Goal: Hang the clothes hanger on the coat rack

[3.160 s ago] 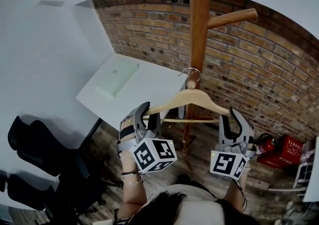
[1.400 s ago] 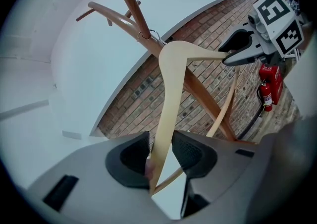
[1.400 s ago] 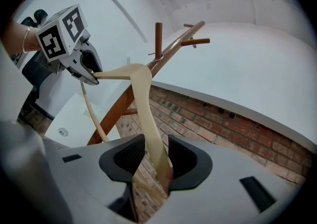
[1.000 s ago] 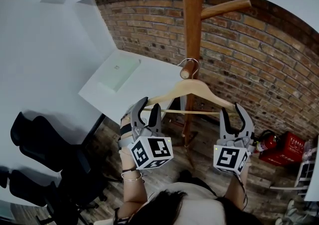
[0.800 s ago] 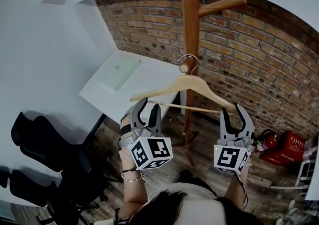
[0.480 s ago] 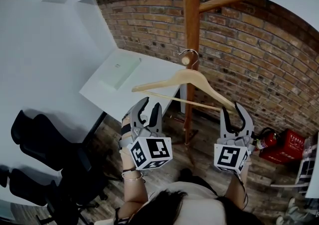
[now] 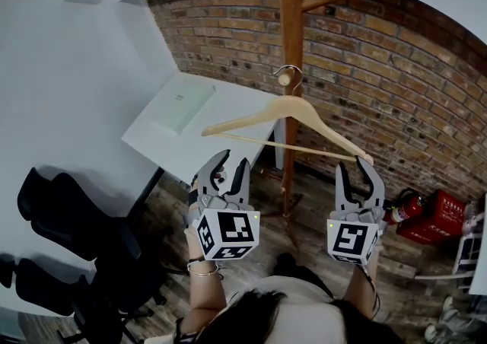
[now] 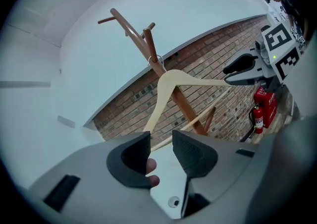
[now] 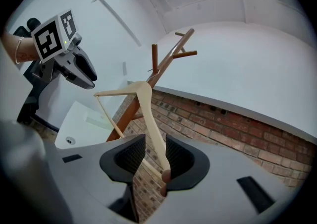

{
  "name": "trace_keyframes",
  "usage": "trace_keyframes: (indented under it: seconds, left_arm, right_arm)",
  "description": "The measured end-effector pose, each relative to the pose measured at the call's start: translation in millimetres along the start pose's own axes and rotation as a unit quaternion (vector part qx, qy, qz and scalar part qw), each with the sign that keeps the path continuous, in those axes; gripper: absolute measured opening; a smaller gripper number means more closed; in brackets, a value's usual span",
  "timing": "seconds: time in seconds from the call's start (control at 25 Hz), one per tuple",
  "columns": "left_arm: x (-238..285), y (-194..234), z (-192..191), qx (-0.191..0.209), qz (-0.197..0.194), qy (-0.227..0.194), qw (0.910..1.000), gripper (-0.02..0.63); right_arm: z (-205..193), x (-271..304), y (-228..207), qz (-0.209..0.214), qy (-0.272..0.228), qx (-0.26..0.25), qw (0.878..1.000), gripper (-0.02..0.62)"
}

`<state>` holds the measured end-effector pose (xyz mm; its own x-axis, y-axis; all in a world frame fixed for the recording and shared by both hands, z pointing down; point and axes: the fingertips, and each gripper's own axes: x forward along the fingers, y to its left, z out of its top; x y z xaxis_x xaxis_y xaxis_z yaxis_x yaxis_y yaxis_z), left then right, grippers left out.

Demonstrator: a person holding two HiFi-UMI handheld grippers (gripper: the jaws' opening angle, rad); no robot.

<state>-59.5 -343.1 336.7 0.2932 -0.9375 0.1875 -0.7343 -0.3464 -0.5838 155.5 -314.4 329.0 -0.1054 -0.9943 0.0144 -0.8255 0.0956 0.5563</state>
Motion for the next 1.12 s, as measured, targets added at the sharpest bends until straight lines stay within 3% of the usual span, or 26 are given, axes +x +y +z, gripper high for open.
trace_keyframes:
  seconds: [0.68, 1.12]
  left_arm:
    - [-41, -8, -11, -0.094, -0.03, -0.027, 0.9948, 0.074]
    - [-74, -9, -17, -0.114, -0.038, -0.041, 0.992, 0.04]
  right_arm:
    - [8, -35, 23, 0.005, 0.001, 0.073, 0.997, 0.08]
    - [14, -66, 45, 0.011, 0.004, 0.112, 0.994, 0.054]
